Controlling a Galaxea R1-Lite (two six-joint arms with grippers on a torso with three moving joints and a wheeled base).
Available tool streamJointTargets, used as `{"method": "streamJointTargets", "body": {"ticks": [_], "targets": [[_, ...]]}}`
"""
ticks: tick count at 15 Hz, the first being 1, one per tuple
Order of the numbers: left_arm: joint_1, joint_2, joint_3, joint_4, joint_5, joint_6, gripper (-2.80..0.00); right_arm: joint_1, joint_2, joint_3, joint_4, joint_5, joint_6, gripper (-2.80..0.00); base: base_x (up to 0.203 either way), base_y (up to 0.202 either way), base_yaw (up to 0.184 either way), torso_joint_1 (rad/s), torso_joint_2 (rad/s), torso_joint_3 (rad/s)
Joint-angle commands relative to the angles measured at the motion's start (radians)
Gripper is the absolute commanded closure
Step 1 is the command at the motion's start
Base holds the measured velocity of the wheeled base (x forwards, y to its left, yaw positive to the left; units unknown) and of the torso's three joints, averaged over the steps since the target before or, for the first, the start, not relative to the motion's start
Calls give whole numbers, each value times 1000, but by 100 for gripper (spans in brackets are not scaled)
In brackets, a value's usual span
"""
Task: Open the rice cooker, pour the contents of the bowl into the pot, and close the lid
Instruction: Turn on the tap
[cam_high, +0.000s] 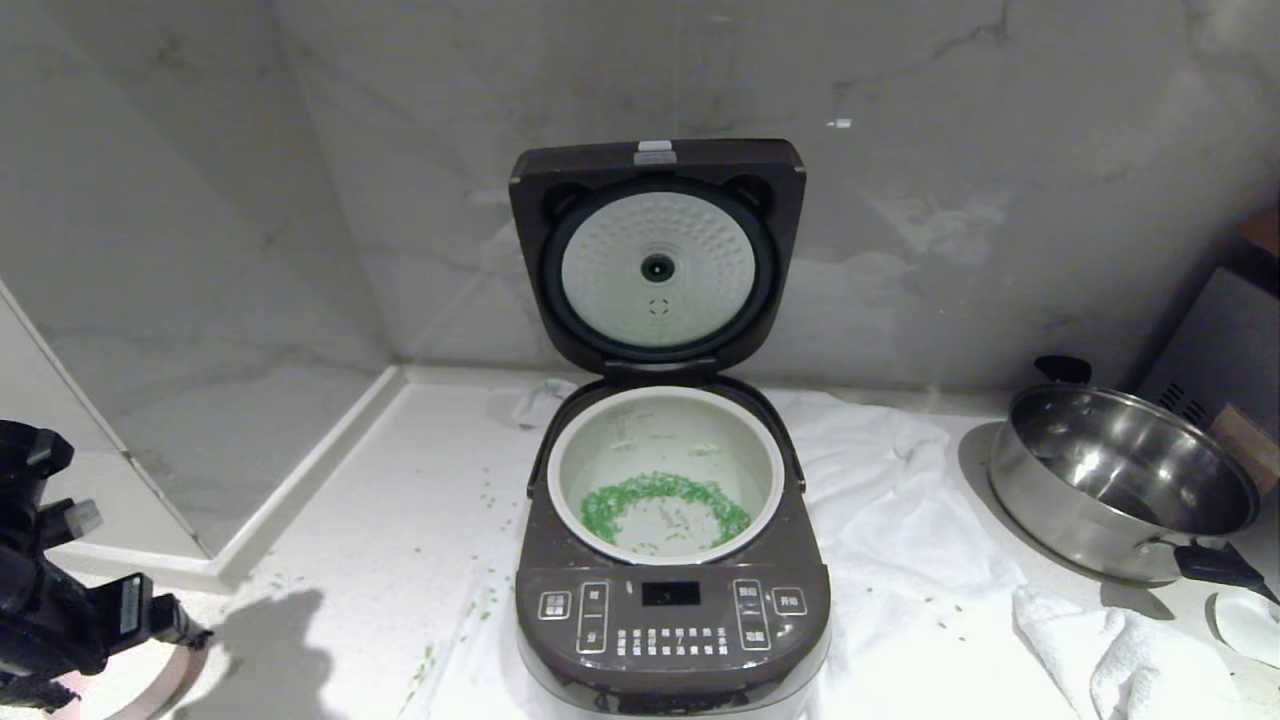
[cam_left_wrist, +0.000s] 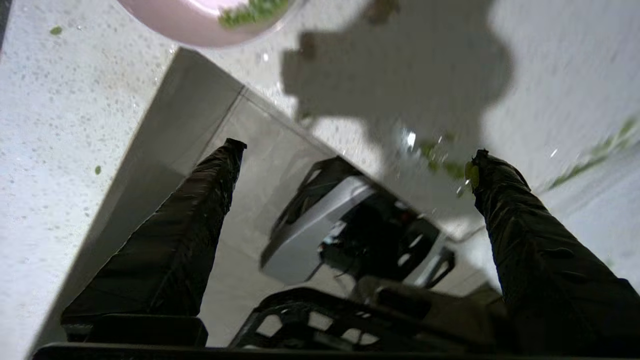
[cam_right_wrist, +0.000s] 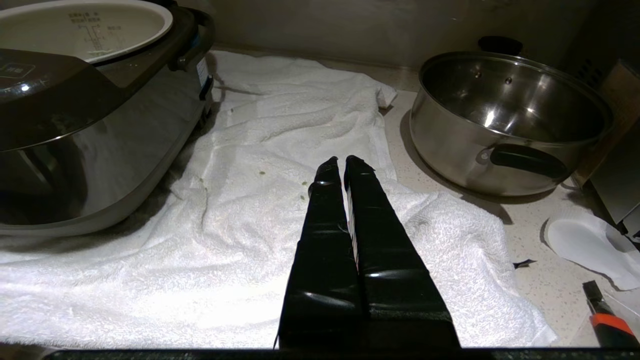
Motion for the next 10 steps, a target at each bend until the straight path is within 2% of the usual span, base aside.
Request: {"method": "streamJointTargets", "body": {"ticks": [1,3,4,6,7,8,10], "targets": [[-24,-100,92,9,-63,128,-280,1,0,-2,6,1,-1,0,0,0,0,0,0,0],[-50,-206,146,10,-187,224,-280,1,0,-2,7,1,-1,0,0,0,0,0,0,0],[-100,-240,162,11,-230,242,-280,1,0,-2,8,1,-1,0,0,0,0,0,0,0],[-207,-283,176,9,-287,248,-280,1,0,-2,6,1,-1,0,0,0,0,0,0,0],[-242,-308,174,2,-364,248,-280,1,1,-2,6,1,-1,0,0,0,0,0,0,0],[-261,-335,170,-28,-413,247,-280,-1,0,-2,6,1,-1,0,0,0,0,0,0,0],[-316,-413,164,-100,-432,213,-280,1,0,-2,6,1,-1,0,0,0,0,0,0,0]]}}
